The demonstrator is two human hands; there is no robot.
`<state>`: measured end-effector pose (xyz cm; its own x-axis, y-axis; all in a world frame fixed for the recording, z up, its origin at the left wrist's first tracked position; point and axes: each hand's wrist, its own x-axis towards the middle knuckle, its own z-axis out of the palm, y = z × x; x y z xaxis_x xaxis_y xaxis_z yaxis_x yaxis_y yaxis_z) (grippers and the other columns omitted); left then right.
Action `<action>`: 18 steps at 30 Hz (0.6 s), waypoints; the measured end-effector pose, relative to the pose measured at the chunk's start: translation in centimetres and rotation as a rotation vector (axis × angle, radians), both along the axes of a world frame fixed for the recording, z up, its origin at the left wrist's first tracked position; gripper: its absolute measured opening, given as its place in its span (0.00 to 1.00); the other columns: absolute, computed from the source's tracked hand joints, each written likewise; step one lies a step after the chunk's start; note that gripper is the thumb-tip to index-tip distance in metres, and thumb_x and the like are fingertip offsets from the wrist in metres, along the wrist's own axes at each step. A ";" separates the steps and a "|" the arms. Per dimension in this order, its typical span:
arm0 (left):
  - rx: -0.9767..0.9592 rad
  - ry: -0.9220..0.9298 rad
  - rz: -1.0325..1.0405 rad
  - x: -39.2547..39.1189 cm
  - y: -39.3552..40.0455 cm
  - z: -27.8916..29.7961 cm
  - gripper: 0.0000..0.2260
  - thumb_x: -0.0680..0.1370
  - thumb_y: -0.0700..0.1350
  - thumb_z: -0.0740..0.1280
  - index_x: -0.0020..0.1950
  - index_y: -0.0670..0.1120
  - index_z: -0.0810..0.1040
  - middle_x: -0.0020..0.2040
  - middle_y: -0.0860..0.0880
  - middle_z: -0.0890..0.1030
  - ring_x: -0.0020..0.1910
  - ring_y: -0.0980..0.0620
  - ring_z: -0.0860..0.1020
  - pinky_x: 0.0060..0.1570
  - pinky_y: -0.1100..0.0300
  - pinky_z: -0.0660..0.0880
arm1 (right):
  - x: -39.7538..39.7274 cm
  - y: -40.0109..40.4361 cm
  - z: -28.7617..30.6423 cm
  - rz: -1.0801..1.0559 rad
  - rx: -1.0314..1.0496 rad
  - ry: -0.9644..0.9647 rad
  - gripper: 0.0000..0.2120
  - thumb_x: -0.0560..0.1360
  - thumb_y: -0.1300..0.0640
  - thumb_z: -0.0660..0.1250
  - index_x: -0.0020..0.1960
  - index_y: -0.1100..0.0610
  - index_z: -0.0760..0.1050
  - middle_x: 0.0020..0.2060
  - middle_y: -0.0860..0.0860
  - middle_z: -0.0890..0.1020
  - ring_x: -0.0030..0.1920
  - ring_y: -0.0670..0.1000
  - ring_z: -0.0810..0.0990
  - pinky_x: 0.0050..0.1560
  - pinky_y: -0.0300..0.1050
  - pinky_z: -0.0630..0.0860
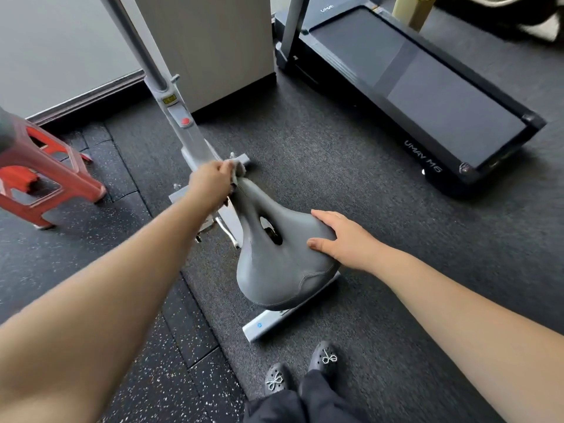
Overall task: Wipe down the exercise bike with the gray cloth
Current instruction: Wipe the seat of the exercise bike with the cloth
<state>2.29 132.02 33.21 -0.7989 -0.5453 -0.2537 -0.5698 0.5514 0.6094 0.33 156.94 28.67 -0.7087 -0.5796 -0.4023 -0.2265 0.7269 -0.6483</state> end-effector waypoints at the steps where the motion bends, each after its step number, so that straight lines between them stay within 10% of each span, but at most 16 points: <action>1: -0.043 0.064 0.055 1.1 0.5 0.0 0.15 0.82 0.49 0.54 0.42 0.47 0.76 0.32 0.48 0.74 0.34 0.45 0.74 0.29 0.60 0.68 | 0.0 0.0 0.0 -0.003 0.002 0.001 0.34 0.74 0.49 0.68 0.75 0.54 0.59 0.73 0.50 0.64 0.73 0.49 0.62 0.68 0.37 0.56; 4: -0.091 0.127 0.009 4.5 4.7 -2.7 0.13 0.81 0.49 0.55 0.56 0.43 0.75 0.52 0.38 0.78 0.55 0.39 0.74 0.47 0.58 0.66 | 0.0 0.0 0.0 0.004 0.013 0.020 0.33 0.74 0.49 0.68 0.75 0.54 0.60 0.73 0.51 0.64 0.73 0.50 0.63 0.68 0.37 0.56; 8: -0.002 -0.009 0.030 4.5 8.2 -5.2 0.31 0.80 0.52 0.57 0.76 0.48 0.43 0.75 0.33 0.42 0.75 0.37 0.47 0.73 0.50 0.47 | -0.5 0.0 0.0 0.007 0.014 0.032 0.33 0.71 0.48 0.71 0.73 0.53 0.64 0.71 0.51 0.69 0.70 0.50 0.67 0.68 0.40 0.60; 12: 0.090 0.000 0.078 1.3 4.9 -5.0 0.25 0.81 0.53 0.54 0.76 0.53 0.51 0.74 0.37 0.56 0.70 0.38 0.62 0.68 0.48 0.60 | -1.4 0.1 0.0 0.027 0.009 0.011 0.33 0.69 0.47 0.73 0.70 0.53 0.67 0.67 0.50 0.72 0.67 0.50 0.71 0.68 0.42 0.65; 18: 0.169 0.050 0.274 3.7 2.4 -2.2 0.12 0.80 0.51 0.56 0.56 0.48 0.75 0.48 0.41 0.80 0.35 0.43 0.79 0.26 0.62 0.75 | -2.2 0.1 -0.1 0.092 0.020 -0.011 0.32 0.67 0.43 0.73 0.66 0.51 0.68 0.65 0.50 0.72 0.63 0.51 0.73 0.66 0.50 0.69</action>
